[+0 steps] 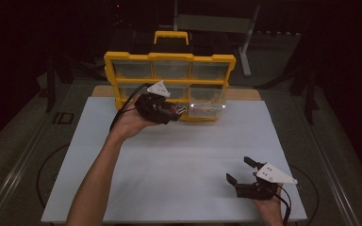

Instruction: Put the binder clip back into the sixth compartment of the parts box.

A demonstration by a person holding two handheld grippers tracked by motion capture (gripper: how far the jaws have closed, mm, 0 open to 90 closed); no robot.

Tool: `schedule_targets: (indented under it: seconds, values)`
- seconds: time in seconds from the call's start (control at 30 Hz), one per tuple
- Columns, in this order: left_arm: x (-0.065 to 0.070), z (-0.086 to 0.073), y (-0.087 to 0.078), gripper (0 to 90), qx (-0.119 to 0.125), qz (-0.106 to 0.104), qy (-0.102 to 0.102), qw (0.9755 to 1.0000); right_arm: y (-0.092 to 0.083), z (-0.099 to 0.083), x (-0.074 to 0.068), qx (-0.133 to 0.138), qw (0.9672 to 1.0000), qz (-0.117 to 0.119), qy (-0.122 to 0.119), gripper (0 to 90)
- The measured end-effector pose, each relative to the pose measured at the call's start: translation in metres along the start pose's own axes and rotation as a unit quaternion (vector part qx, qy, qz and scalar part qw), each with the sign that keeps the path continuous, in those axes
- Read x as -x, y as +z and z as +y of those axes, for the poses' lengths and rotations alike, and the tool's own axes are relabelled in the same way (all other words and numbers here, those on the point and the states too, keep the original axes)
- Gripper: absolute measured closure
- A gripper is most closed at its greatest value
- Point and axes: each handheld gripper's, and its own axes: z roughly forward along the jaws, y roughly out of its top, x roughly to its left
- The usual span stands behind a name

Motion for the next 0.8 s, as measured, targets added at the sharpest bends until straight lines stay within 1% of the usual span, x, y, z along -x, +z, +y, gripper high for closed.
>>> schedule_targets:
  seconds: [0.13, 0.2, 0.37, 0.43, 0.53, 0.63, 0.67, 0.73, 0.77, 0.8]
  values:
    - [-0.004, 0.021, 0.004, 50.1, 0.002, 0.008, 0.001, 1.0000, -0.001, 0.000, 0.001, 0.000, 1.0000, -0.001, 0.001, 7.9]
    - [-0.004, 0.031, 0.008, 50.1, -0.003, 0.018, 0.005, 0.9998, -0.001, 0.000, 0.001, 0.002, 1.0000, -0.002, 0.001, 7.9]
    - [-0.004, 0.050, 0.022, 50.1, -0.011, 0.022, 0.003, 0.9997, -0.001, 0.000, 0.001, 0.003, 1.0000, -0.001, 0.003, 7.9]
    - [-0.004, 0.056, 0.028, 50.1, -0.015, 0.027, 0.002, 0.9995, -0.001, 0.000, 0.001, 0.003, 1.0000, 0.000, 0.003, 7.9]
    - [-0.005, 0.063, 0.037, 50.1, -0.017, 0.027, -0.004, 0.9995, -0.001, 0.000, 0.001, 0.004, 1.0000, 0.000, 0.004, 7.9]
    - [-0.006, 0.067, 0.047, 50.0, -0.025, 0.031, -0.005, 0.9992, -0.001, 0.001, 0.001, 0.004, 1.0000, 0.001, 0.005, 7.9]
    - [-0.006, 0.067, 0.047, 50.1, -0.025, 0.031, -0.005, 0.9992, -0.001, 0.001, 0.001, 0.004, 1.0000, 0.001, 0.004, 7.9]
    - [-0.009, 0.068, 0.053, 49.4, -0.015, 0.043, -0.021, 0.9987, 0.000, 0.000, 0.001, 0.004, 1.0000, 0.001, 0.004, 7.9]
    - [-0.010, 0.067, 0.055, 42.9, -0.011, 0.046, -0.032, 0.9984, 0.000, 0.000, 0.001, 0.003, 1.0000, 0.001, 0.003, 7.9]
    - [-0.011, 0.066, 0.056, 29.1, -0.011, 0.051, -0.042, 0.9978, -0.001, 0.000, 0.001, 0.004, 1.0000, 0.001, 0.004, 7.9]
